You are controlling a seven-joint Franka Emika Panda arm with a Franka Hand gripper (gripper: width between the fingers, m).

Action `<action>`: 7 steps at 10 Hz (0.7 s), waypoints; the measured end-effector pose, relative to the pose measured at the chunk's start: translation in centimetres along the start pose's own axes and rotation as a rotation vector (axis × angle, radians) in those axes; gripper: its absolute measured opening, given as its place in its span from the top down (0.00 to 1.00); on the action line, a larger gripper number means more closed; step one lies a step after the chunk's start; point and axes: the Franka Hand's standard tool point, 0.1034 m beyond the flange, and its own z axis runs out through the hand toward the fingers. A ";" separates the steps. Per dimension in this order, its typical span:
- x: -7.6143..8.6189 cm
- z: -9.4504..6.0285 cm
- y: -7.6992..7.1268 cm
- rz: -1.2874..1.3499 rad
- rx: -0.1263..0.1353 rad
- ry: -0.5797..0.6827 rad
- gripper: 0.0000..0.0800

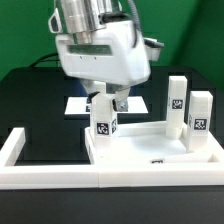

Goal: Assemble desk

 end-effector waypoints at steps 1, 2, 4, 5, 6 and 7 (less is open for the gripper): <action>0.3 -0.2 -0.3 -0.244 -0.031 0.019 0.19; 0.2 -0.4 -1.0 -0.282 -0.029 0.024 0.19; 0.2 -0.4 -0.8 -0.245 -0.029 0.023 0.35; 0.2 -0.4 -0.8 -0.180 -0.027 0.024 0.35; 0.2 -0.3 -0.9 -0.086 -0.025 0.024 0.53; 0.3 -0.4 -0.8 -0.001 -0.025 0.026 0.63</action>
Offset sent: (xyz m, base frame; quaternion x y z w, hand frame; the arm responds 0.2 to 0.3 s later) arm 0.0000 0.0000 0.0000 0.0000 0.0000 0.0000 1.0000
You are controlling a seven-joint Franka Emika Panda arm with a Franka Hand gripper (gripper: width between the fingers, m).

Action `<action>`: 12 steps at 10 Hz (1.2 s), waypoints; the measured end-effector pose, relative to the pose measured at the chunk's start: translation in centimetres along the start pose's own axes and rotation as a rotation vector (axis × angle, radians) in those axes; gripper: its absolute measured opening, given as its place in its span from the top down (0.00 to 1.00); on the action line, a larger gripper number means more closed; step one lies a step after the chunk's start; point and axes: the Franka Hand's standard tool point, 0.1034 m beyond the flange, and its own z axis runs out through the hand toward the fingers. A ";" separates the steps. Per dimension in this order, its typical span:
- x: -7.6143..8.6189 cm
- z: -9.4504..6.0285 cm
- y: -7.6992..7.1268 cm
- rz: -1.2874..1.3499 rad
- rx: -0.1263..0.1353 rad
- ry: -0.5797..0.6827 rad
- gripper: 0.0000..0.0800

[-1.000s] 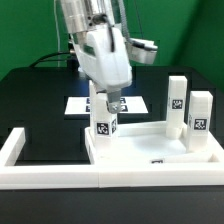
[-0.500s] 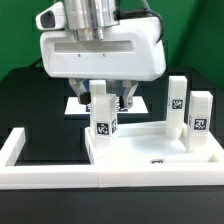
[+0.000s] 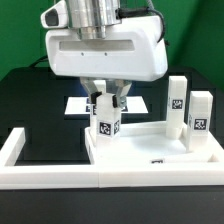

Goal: Assemble desk

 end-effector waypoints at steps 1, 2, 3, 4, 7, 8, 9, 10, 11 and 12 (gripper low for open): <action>0.1 0.0 0.1 0.050 0.001 -0.002 0.63; 0.3 0.0 0.4 0.178 -0.003 -0.008 0.63; 0.4 0.0 0.8 0.269 -0.014 -0.019 0.63; 0.8 0.0 1.1 0.460 0.014 -0.042 0.63; 1.2 0.0 1.0 0.929 0.078 -0.099 0.63; 1.2 0.0 1.0 0.967 0.078 -0.101 0.63; 1.2 0.0 0.9 1.001 0.077 -0.102 0.63; 1.2 0.0 1.0 0.989 0.076 -0.102 0.50; 1.1 0.0 1.0 0.942 0.077 -0.099 0.32; 0.9 0.1 1.0 0.785 0.056 -0.071 0.32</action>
Offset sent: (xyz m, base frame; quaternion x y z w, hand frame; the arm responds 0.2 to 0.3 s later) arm -0.0021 -0.0166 -0.0032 0.0344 -0.0729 0.3991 0.9133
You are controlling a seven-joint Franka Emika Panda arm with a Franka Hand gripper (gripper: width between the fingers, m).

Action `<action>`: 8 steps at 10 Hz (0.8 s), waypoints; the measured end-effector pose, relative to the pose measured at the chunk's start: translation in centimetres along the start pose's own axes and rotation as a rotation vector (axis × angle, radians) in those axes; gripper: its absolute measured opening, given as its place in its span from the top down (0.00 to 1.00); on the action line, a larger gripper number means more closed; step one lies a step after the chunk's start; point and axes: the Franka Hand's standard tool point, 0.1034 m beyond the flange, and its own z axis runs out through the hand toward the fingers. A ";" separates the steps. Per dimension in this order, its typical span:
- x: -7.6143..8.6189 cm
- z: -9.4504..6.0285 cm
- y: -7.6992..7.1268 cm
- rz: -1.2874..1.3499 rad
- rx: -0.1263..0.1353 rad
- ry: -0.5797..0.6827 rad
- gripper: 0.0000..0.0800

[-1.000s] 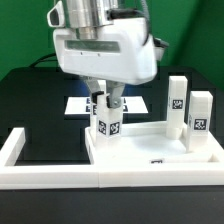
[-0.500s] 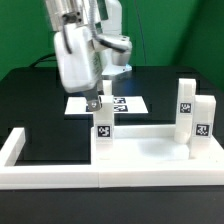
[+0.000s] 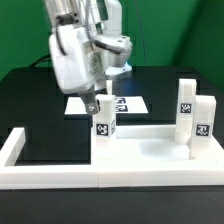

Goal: Assemble desk

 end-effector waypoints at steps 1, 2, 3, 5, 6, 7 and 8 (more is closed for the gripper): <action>-0.5 0.2 0.2 -0.210 -0.018 0.015 0.22; -1.0 0.3 0.2 -0.374 -0.030 0.015 0.20; -0.8 0.3 0.2 -0.427 -0.029 0.016 0.20; -0.7 0.3 0.2 -0.570 -0.030 0.015 0.19; -0.6 0.3 0.3 -0.722 -0.051 0.028 0.19; -0.6 0.6 0.5 -0.945 -0.087 0.045 0.19; -0.9 1.3 0.8 -1.095 -0.103 0.032 0.19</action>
Offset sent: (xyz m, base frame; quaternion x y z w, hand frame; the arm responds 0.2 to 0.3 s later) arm 0.0000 0.0000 0.0000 0.0000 0.0000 -0.1938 0.9810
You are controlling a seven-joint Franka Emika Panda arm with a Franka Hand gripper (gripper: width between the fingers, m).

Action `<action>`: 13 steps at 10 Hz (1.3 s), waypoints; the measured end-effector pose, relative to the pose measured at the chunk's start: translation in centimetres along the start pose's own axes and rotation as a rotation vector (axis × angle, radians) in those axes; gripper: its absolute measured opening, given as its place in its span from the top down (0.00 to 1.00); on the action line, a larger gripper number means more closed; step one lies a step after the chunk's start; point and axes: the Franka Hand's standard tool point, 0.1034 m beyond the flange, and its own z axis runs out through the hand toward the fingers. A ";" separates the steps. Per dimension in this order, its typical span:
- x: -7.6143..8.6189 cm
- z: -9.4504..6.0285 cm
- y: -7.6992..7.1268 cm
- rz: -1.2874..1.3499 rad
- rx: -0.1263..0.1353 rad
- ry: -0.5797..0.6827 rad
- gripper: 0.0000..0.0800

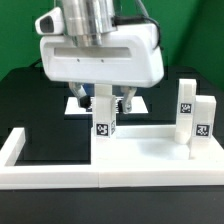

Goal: Assemble desk

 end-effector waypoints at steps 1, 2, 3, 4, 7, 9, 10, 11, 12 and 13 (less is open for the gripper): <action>-0.5 0.4 -0.3 -0.057 0.000 -0.009 0.19; -0.4 0.4 -0.3 -0.037 0.001 -0.008 0.19; -0.4 0.4 -0.2 -0.007 0.001 -0.008 0.35; -0.4 0.4 -0.2 0.031 0.002 -0.008 0.35; -0.6 0.4 -0.2 0.260 -0.001 -0.013 0.63; -0.6 0.4 -0.3 0.560 -0.003 -0.027 0.63; -0.5 0.2 -0.5 0.738 -0.001 -0.053 0.63; -0.2 0.2 -0.9 0.906 0.012 -0.071 0.63; -0.1 0.2 -1.2 1.073 0.028 -0.081 0.63; 0.1 0.2 -1.4 1.215 0.038 -0.083 0.63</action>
Offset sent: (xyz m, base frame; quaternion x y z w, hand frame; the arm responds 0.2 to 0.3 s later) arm 0.0000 0.0000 0.0000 0.0000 0.0000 0.0000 1.0000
